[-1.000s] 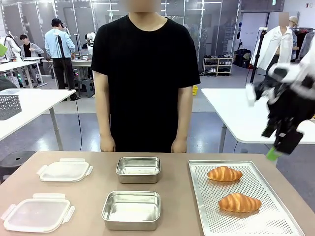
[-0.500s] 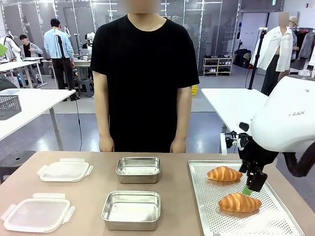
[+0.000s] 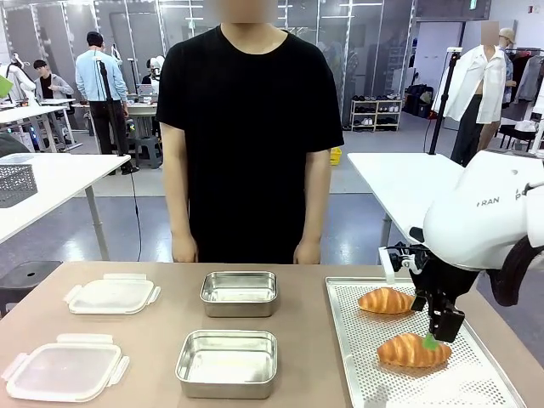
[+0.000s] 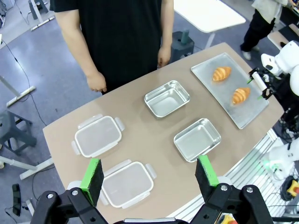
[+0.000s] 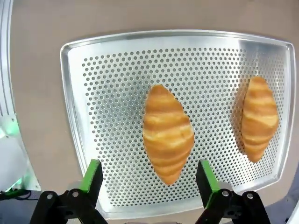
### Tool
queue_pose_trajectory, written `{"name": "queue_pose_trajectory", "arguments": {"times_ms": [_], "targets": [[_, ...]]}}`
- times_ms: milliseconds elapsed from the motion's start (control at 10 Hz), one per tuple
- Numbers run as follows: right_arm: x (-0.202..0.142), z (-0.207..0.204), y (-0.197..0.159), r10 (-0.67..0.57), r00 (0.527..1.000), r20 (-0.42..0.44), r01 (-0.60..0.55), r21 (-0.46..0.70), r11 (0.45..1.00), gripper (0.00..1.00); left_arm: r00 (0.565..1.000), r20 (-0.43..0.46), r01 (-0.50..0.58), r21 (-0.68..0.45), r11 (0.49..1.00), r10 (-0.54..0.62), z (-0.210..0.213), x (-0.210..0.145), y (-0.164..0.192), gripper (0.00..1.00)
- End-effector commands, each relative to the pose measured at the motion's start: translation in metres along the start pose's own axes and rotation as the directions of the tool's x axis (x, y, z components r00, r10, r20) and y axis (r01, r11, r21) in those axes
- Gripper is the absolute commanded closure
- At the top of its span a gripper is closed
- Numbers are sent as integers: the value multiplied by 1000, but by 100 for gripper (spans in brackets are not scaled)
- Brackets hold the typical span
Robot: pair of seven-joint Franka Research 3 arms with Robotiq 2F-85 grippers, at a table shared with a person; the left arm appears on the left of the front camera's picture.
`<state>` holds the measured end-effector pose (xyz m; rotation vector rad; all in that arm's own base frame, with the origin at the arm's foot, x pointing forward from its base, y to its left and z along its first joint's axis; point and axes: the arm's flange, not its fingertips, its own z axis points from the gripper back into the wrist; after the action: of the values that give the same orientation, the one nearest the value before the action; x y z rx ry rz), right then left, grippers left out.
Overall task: Place the bread into the airtight container.
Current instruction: Pick up a Butter Roll and place it into an empty Airtight Container.
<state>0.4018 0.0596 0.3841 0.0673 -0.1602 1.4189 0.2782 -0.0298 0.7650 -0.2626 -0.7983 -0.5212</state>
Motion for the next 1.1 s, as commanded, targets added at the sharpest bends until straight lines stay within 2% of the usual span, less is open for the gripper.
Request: {"name": "queue_pose_trajectory", "arguments": {"times_ms": [0,500,700,1000], "targets": [[3,5,2,6,1000,11,-6,-9,1000,0,1000,-3,9,-1,1000,-9,1,1,1,0],[4,3,1,3,1000,-6,-3,-10,1000,0,1000,-3,9,-1,1000,-9,1,1,1,0],[-1,-19,-3,52,996,-77,-55,-27,998,0,1000,-3,9,-1,1000,-9,1,1,1,0],[-8,-41,-11,47,996,-71,-48,-16,999,0,1000,-3,9,-1,1000,-9,1,1,1,0]]}}
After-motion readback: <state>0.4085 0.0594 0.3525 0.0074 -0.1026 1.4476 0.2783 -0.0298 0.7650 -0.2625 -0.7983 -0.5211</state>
